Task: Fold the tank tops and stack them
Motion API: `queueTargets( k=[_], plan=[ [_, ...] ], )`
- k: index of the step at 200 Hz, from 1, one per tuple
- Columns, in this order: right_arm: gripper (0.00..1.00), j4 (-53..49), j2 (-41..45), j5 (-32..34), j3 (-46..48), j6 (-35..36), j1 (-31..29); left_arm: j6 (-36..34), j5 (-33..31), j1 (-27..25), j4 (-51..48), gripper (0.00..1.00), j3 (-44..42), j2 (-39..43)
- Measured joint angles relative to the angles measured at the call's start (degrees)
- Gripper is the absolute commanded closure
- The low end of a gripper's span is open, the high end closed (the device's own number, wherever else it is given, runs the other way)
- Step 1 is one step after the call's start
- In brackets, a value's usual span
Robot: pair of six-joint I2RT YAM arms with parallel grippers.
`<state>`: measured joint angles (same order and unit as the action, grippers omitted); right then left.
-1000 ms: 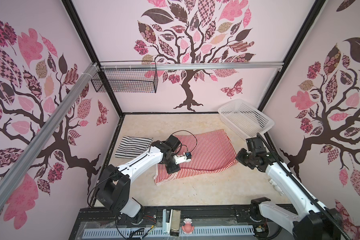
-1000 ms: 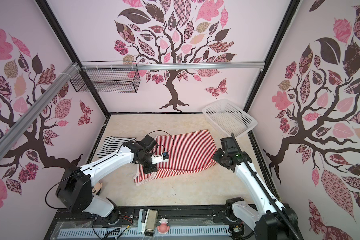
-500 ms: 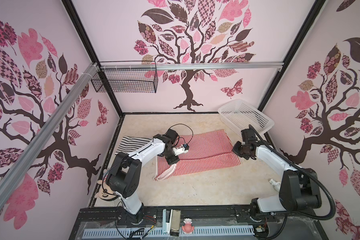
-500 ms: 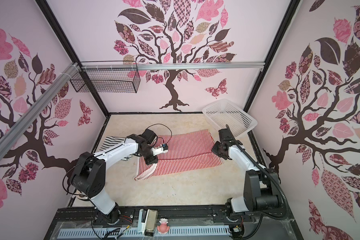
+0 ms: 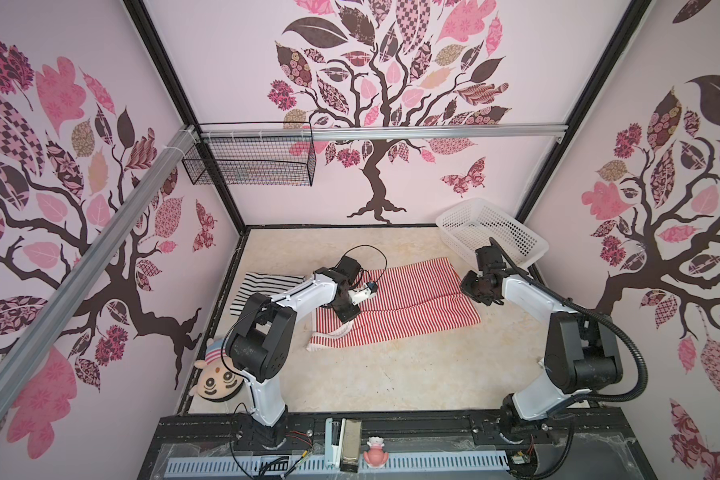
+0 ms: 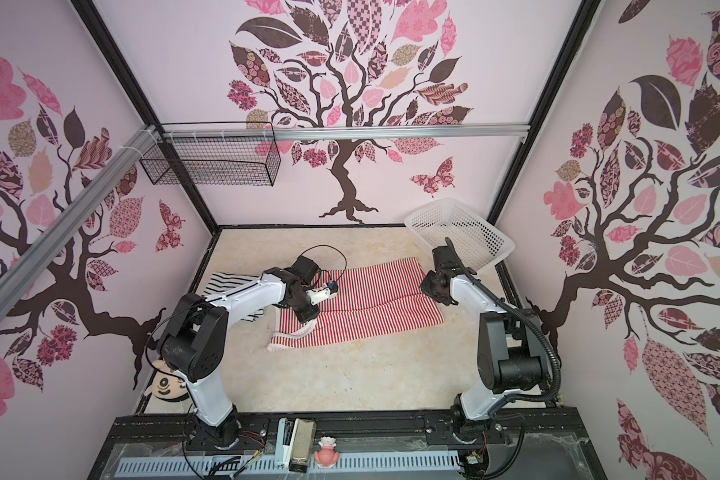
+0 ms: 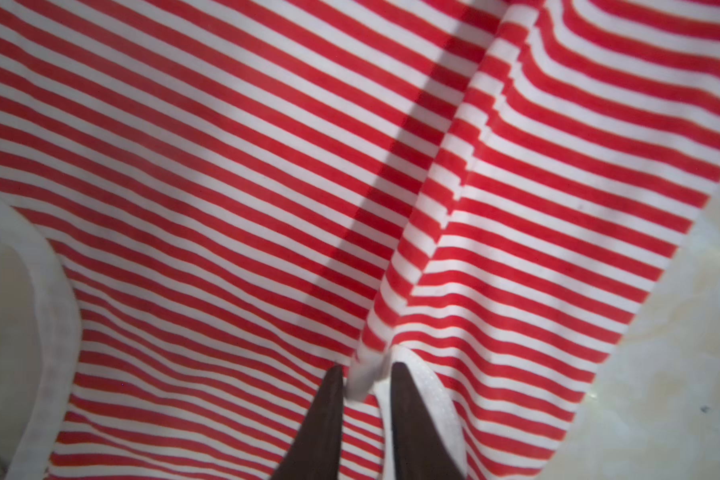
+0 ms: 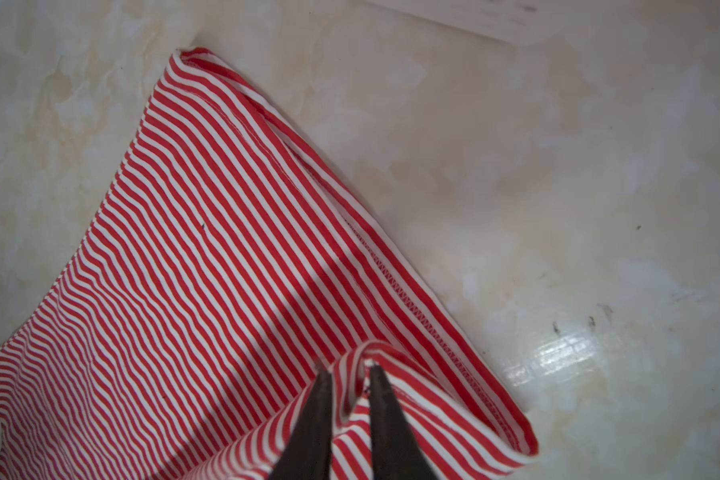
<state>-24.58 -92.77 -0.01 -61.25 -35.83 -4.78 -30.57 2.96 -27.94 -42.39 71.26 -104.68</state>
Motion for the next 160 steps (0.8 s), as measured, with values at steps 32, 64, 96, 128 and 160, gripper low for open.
queueTargets(
  k=[32,64,96,128,160],
  plan=[
    [0.59,-0.42,0.2,-0.57,-2.08,1.22,0.0,2.62,-4.79,0.07,3.98,0.41,-0.63,2.58],
    [0.69,0.63,4.72,-3.21,2.25,1.66,-0.59,3.37,-4.02,0.17,3.54,0.44,-2.05,11.45],
    [0.79,1.81,7.04,-5.05,8.09,1.81,-1.49,2.03,1.09,0.17,0.11,0.52,-5.03,16.17],
    [0.83,2.78,6.45,-7.3,12.7,2.27,-1.73,0.52,2.29,0.17,-2.14,0.56,-13.84,16.9],
    [0.83,4.7,3.98,-7.98,13.0,2.34,-2.38,-0.35,0.31,0.2,-2.19,0.57,-20.17,16.9]
  ],
)
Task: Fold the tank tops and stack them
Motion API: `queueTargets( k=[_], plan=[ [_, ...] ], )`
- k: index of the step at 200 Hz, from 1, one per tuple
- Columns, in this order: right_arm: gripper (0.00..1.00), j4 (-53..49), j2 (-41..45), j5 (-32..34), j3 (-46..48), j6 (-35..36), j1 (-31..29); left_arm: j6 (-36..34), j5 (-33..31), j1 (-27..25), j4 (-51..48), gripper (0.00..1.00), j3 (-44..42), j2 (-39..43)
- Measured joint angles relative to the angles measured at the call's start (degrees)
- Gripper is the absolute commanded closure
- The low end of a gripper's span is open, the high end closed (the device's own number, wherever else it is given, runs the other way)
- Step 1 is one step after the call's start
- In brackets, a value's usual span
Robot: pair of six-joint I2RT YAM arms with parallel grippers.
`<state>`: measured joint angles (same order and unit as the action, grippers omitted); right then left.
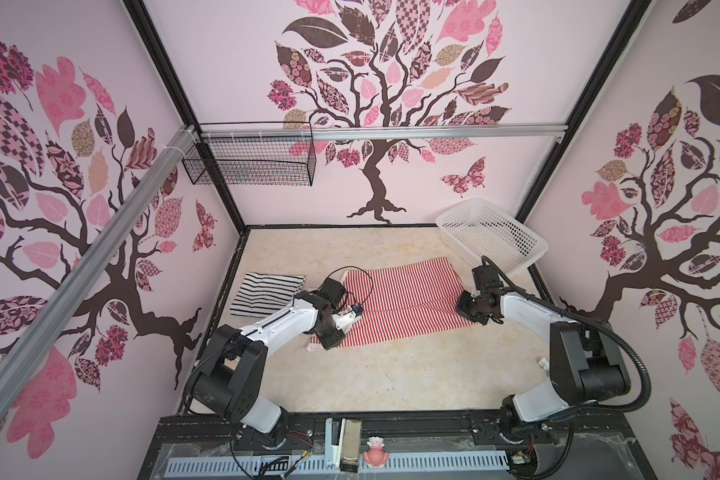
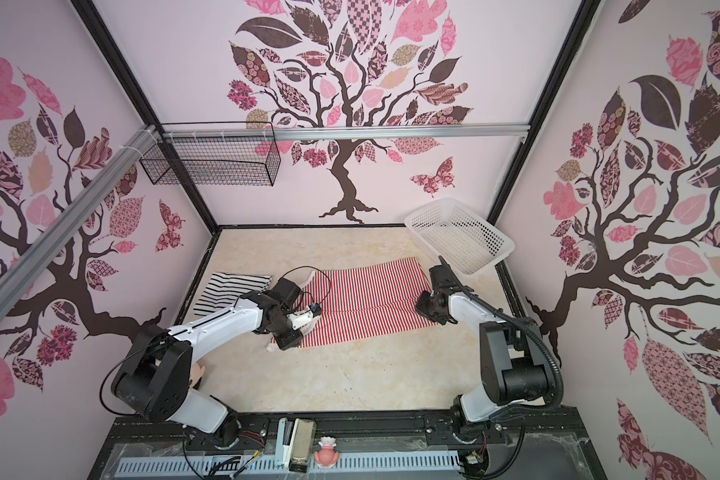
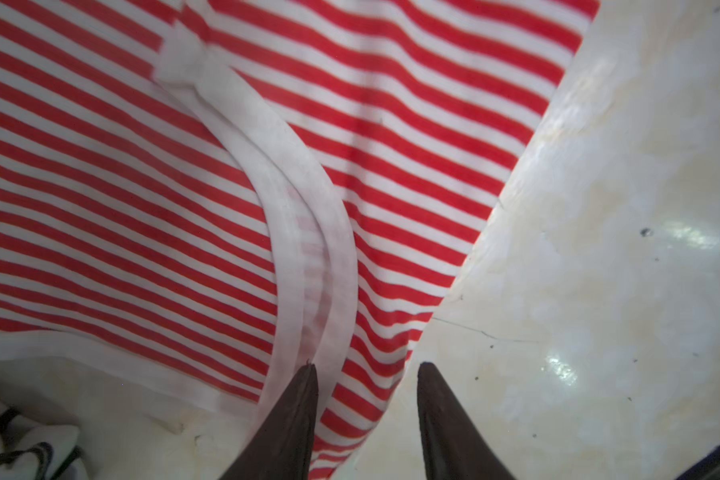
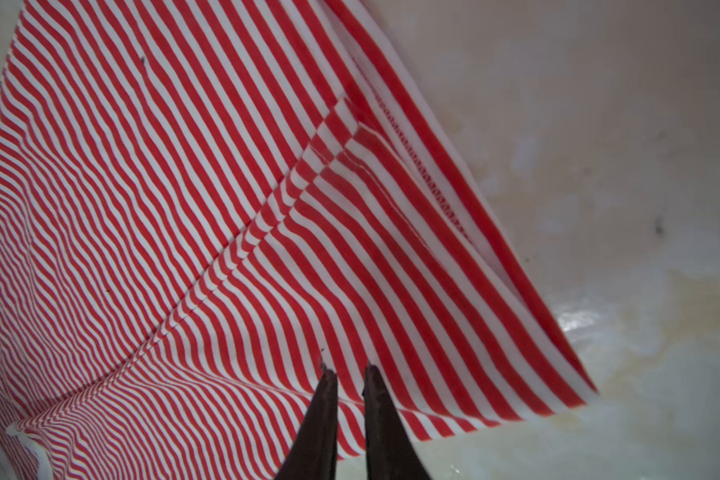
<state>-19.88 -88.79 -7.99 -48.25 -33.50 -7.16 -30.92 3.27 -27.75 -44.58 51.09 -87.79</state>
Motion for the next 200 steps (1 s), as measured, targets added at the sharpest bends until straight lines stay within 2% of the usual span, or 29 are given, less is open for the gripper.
queueTargets(
  k=[45,87,171,200],
  plan=[
    [0.79,2.4,-1.7,0.15,2.95,-0.22,-0.48,-0.87,-4.26,0.35,3.13,0.57,-4.9,0.15],
    [0.74,4.48,-0.42,0.63,4.79,-1.01,-1.05,-1.75,-4.2,1.18,4.26,0.57,-5.84,0.94],
    [0.73,3.72,7.48,0.02,12.04,-3.91,-1.42,-3.02,-4.31,1.53,2.03,0.54,-8.92,5.31],
    [0.72,2.34,10.64,-0.13,14.27,-6.62,-3.56,-3.8,-4.26,1.53,-0.46,0.52,-9.64,8.7]
  ],
)
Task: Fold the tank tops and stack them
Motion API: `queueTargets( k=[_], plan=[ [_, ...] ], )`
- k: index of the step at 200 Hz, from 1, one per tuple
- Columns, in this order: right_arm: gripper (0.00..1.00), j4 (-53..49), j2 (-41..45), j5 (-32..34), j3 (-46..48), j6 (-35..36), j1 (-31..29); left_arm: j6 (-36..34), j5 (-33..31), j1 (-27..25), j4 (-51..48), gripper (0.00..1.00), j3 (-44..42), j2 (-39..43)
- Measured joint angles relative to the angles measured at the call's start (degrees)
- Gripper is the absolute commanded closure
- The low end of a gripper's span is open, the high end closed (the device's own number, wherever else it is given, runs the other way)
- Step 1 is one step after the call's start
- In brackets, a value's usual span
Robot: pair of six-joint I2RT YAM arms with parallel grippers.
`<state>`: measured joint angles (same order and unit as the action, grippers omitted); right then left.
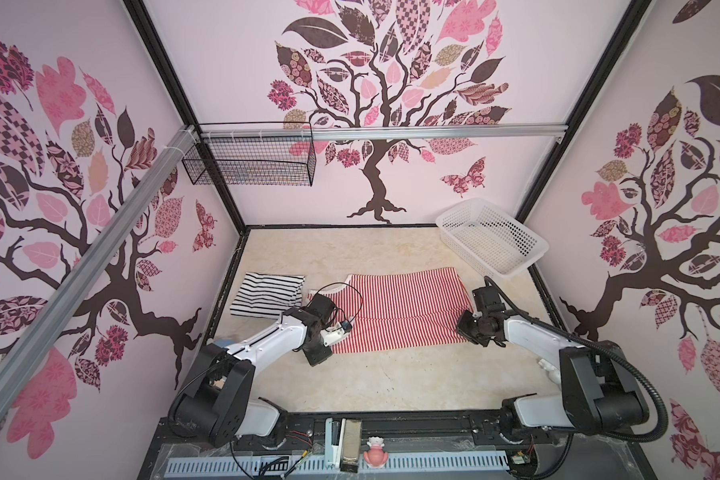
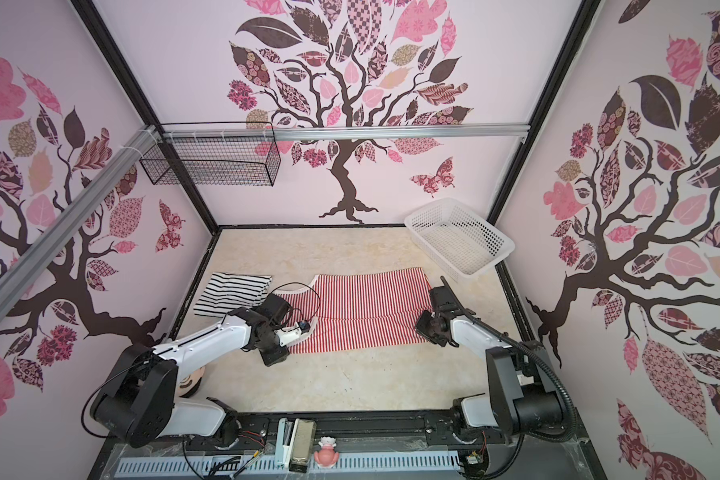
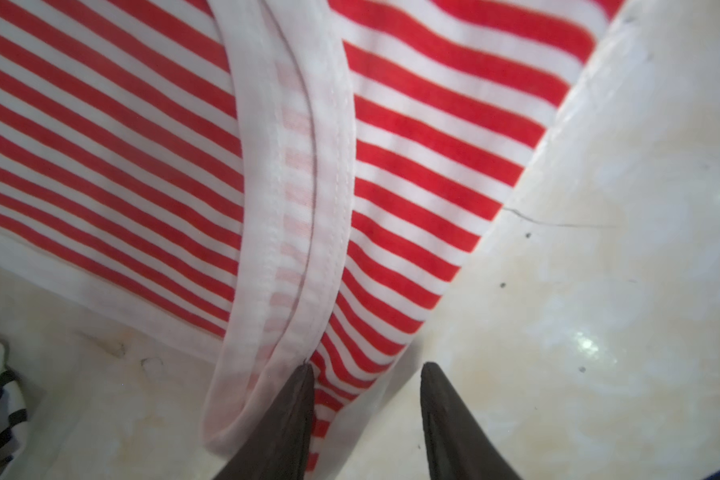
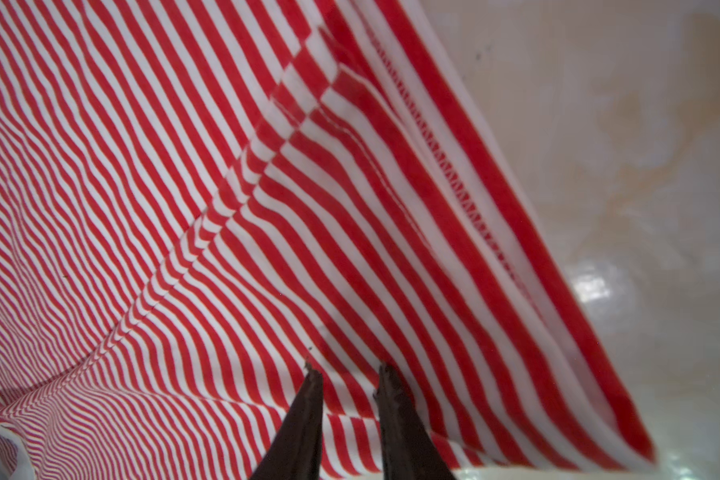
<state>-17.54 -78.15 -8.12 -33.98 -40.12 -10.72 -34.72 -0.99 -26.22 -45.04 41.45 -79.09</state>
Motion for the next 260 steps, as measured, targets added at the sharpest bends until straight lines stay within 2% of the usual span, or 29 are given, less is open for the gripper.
queueTargets(
  k=[36,67,95,122,171,230,260],
  plan=[
    [0.67,-7.89,6.71,0.46,1.51,-3.04,-5.05,0.59,0.28,0.0,-2.64,0.45,0.2,5.95],
    [0.61,-14.25,12.96,2.03,-1.86,-3.76,-5.2,2.82,2.05,0.0,-4.92,0.41,3.91,10.73],
    [0.6,-14.6,12.41,2.36,-6.27,-3.13,-5.2,4.81,5.66,0.0,-4.79,0.41,8.5,12.02],
    [0.6,-12.31,7.41,1.92,-7.91,-2.27,-5.22,6.03,8.26,0.0,-3.28,0.41,10.64,8.55],
    [0.6,-8.02,-1.9,0.98,-8.83,-1.7,-5.22,6.21,9.18,-0.02,-1.46,0.45,10.71,-3.37],
    [0.59,-4.55,-1.51,0.55,-3.04,-2.29,-5.22,4.7,7.08,-0.07,-0.17,0.47,9.46,-6.67],
    [0.59,-3.45,2.4,0.37,0.52,-2.99,-5.22,3.63,5.97,-0.2,-0.26,0.48,7.41,-8.13]
  ],
)
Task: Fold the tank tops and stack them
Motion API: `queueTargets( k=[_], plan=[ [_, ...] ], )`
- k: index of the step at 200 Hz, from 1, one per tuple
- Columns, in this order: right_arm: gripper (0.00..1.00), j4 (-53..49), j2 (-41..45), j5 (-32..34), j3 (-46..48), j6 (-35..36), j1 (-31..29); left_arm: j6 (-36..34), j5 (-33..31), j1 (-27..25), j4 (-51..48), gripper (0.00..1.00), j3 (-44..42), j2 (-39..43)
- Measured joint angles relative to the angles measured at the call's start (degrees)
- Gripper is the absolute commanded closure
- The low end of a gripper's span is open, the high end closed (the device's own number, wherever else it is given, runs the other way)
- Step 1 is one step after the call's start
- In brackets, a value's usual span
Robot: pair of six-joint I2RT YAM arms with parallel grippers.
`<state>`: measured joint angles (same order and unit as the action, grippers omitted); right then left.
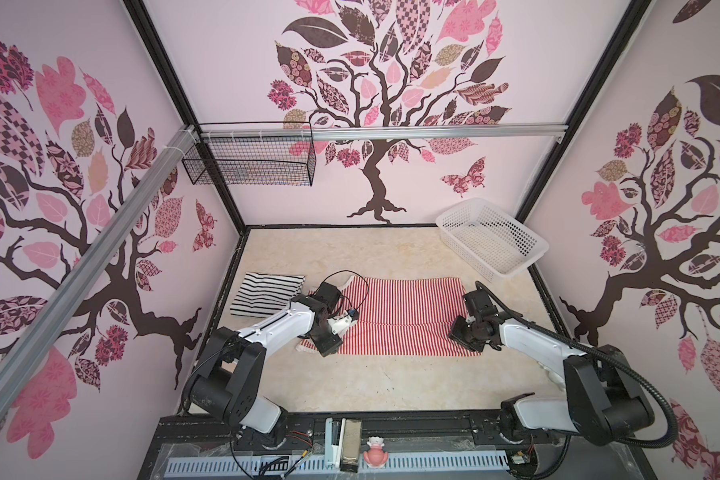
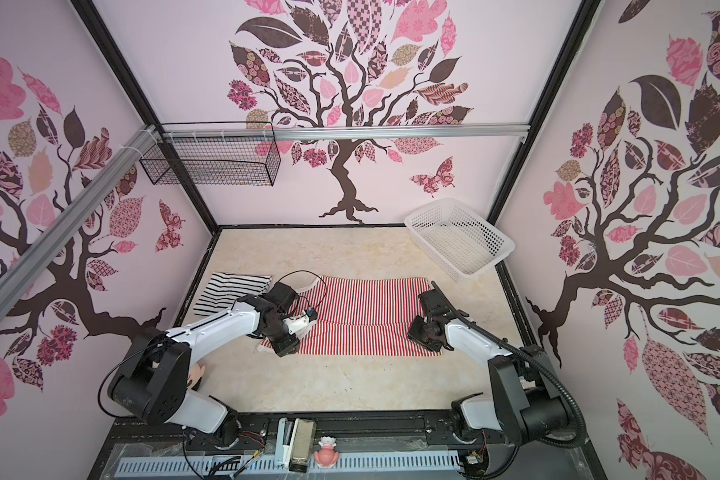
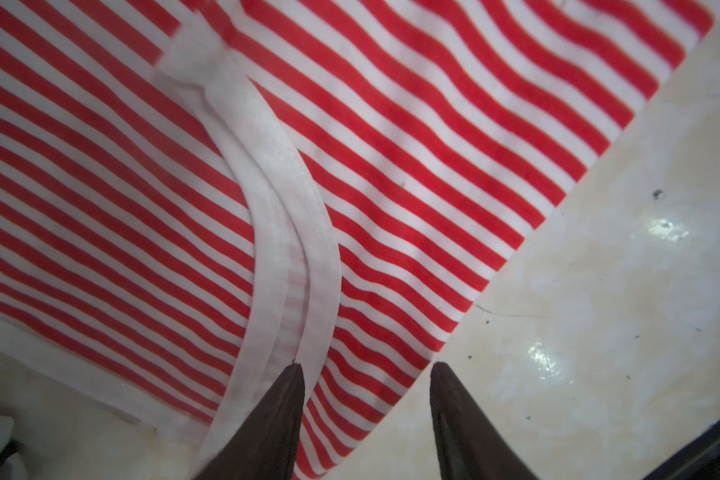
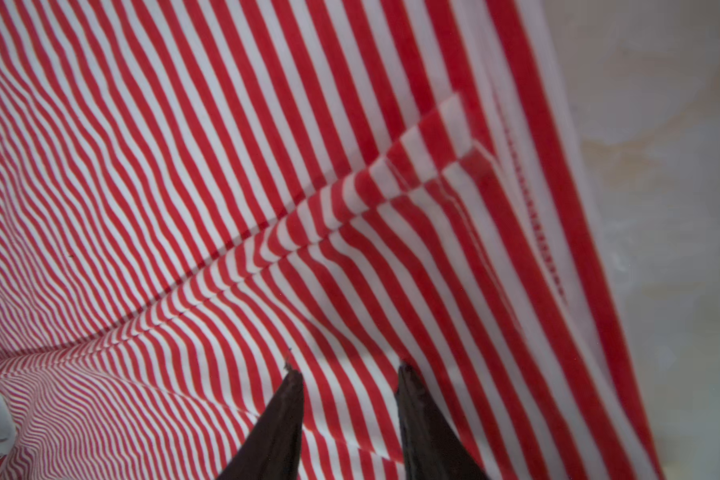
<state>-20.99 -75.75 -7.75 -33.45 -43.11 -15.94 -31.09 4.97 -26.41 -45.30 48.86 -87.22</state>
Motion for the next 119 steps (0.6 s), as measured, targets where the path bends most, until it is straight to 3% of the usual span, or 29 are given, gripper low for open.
queueTargets(
  k=[63,119],
  plan=[
    [0.58,-1.22,8.48,-1.05,5.9,-1.81,0.0,-5.14,0.37,-0.31,-0.83,0.51,-4.61,1.9],
    [0.56,-8.13,11.43,-2.47,5.66,-1.53,0.0,-9.49,4.44,-0.59,-10.6,0.48,-6.97,8.59]
  ],
)
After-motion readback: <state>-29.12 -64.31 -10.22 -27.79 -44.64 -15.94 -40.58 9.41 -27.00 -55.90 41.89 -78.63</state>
